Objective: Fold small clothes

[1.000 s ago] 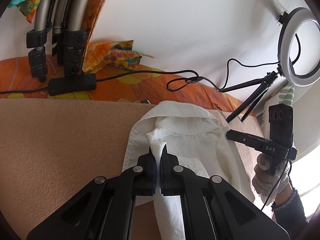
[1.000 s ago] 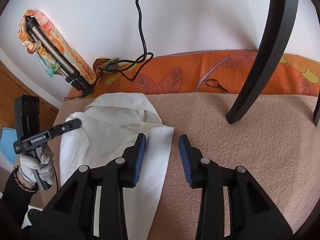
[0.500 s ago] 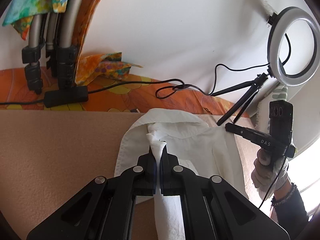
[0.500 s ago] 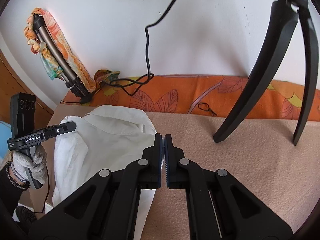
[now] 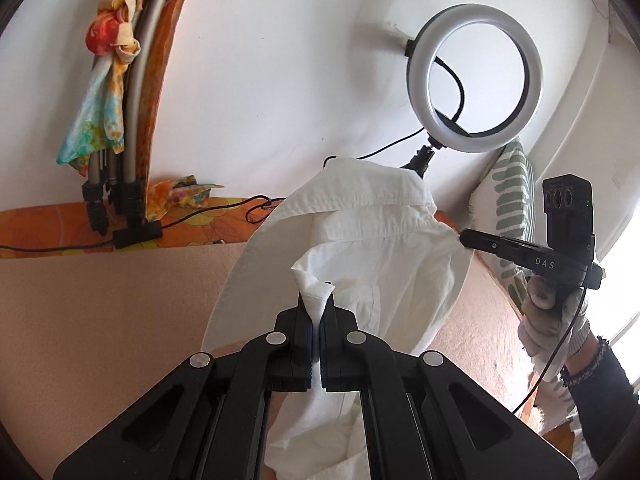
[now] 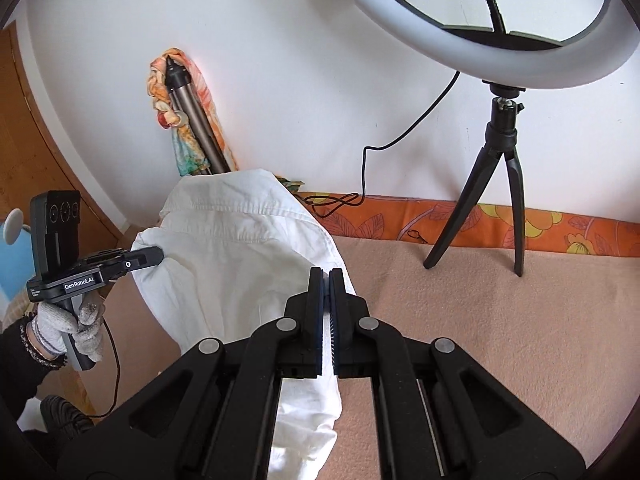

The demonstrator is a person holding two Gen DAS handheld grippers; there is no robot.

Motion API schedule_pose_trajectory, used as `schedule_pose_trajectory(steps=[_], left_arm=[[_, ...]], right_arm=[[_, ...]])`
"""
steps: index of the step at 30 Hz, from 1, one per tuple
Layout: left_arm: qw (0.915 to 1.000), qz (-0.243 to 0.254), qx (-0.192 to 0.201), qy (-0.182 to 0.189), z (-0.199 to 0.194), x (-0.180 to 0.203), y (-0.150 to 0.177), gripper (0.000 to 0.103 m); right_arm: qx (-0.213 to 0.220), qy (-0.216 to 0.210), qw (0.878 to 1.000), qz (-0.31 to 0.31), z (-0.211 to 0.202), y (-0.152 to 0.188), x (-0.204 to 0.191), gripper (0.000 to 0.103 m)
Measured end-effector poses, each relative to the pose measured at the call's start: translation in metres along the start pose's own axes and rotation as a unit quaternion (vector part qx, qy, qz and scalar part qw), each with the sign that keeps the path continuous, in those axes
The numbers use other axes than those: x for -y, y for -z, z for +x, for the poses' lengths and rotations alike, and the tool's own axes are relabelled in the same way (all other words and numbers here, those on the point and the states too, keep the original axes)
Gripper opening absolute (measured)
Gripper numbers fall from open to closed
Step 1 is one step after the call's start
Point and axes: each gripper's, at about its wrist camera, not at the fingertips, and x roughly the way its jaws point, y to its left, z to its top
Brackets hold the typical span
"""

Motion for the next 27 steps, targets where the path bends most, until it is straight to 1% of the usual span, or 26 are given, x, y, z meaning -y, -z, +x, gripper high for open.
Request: schedule_pose_trajectory(steps=[2,5,7,9,11,13,15,18,22,25,27], left_arm=[[0.9999,0.011,0.002,-0.001,-0.013,0.012,0.012,0.001],[0.9996,0.028,0.002,-0.004,-0.036,0.028,0.038,0.001],[0.9992,0.04,0.002,-0.007,-0.049,0.039,0.057,0.001],[0.9988,0.048,-0.006,-0.003,-0.059,0.049,0.079,0.001],[0.9987,0.049,-0.014,-0.005,-0.065,0.054,0.103,0.001],[0.9986,0.046,-0.028,-0.001,-0.068,0.058,0.125,0.001],[0.9976,0.06,-0.035,-0.008,-0.07,0.065,0.146,0.001],[0.996,0.076,-0.041,-0.021,-0.071,0.071,0.172,0.001],[0.9954,0.078,-0.049,-0.027,-0.069,0.072,0.193,0.001],[0.993,0.101,-0.051,-0.034,-0.073,0.077,0.205,0.003],[0.9896,0.121,-0.066,-0.039,-0.077,0.079,0.213,0.006]], right_arm=[[0.004,0.009,1.0,-0.003,-0.02,0.014,-0.013,0.003],[0.01,0.01,1.0,0.001,-0.051,0.041,-0.029,0.003],[0.014,0.007,1.0,0.008,-0.066,0.064,-0.039,0.003],[0.015,0.017,1.0,0.006,-0.078,0.089,-0.05,0.003],[0.008,0.01,1.0,0.014,-0.083,0.116,-0.057,0.003],[0.006,0.017,1.0,0.02,-0.087,0.145,-0.062,0.003],[0.003,0.011,0.999,0.045,-0.089,0.171,-0.06,0.003],[-0.005,0.023,0.998,0.058,-0.087,0.205,-0.059,0.003],[-0.02,0.033,0.997,0.066,-0.082,0.227,-0.059,0.003],[-0.027,0.044,0.997,0.06,-0.082,0.235,-0.062,0.003],[-0.026,0.05,0.997,0.057,-0.086,0.239,-0.064,0.003]])
